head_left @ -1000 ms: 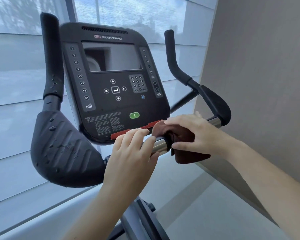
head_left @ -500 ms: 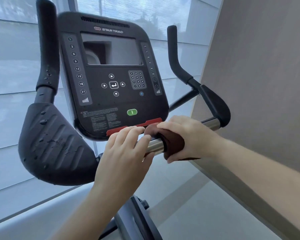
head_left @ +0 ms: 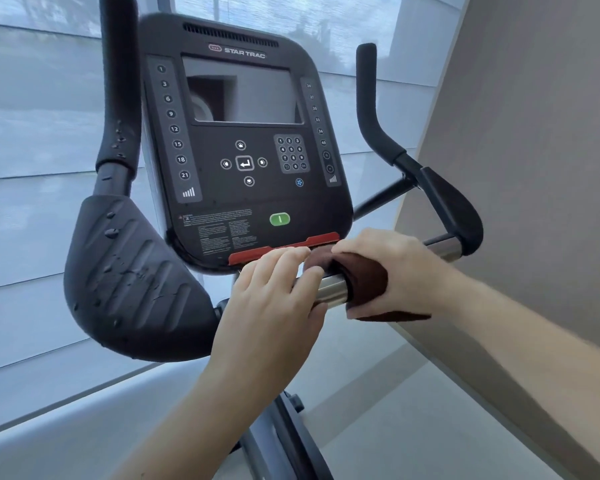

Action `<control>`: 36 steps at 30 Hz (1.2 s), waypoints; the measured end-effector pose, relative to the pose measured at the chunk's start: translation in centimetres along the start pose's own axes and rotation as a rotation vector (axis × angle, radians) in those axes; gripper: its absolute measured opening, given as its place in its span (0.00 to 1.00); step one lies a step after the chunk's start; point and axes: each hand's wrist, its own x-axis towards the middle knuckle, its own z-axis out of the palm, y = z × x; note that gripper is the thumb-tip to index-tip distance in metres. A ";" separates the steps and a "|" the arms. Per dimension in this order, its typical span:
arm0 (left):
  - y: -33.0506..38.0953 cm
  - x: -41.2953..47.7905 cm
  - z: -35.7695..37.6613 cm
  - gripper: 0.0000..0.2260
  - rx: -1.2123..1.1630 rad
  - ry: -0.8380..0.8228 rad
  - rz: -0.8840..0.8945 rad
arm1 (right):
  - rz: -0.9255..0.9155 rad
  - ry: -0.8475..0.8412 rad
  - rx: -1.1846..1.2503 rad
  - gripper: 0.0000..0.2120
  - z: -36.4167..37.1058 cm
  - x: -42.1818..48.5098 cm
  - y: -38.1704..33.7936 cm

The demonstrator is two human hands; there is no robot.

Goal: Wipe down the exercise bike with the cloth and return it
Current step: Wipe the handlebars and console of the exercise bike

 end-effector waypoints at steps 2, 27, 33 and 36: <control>0.0 0.0 0.0 0.12 -0.008 0.009 -0.015 | -0.101 0.283 -0.143 0.30 2.0 -1.6 -0.2; -3.2 -1.8 -4.2 0.15 0.060 0.077 0.019 | 0.290 0.286 0.595 0.27 -2.6 -1.3 -3.1; -4.8 -3.7 -4.1 0.11 0.039 0.108 0.003 | 0.180 0.290 0.157 0.17 3.4 2.1 -12.2; -5.3 -4.3 -4.3 0.11 0.017 0.142 -0.015 | 0.137 0.279 0.186 0.13 3.5 2.8 -12.5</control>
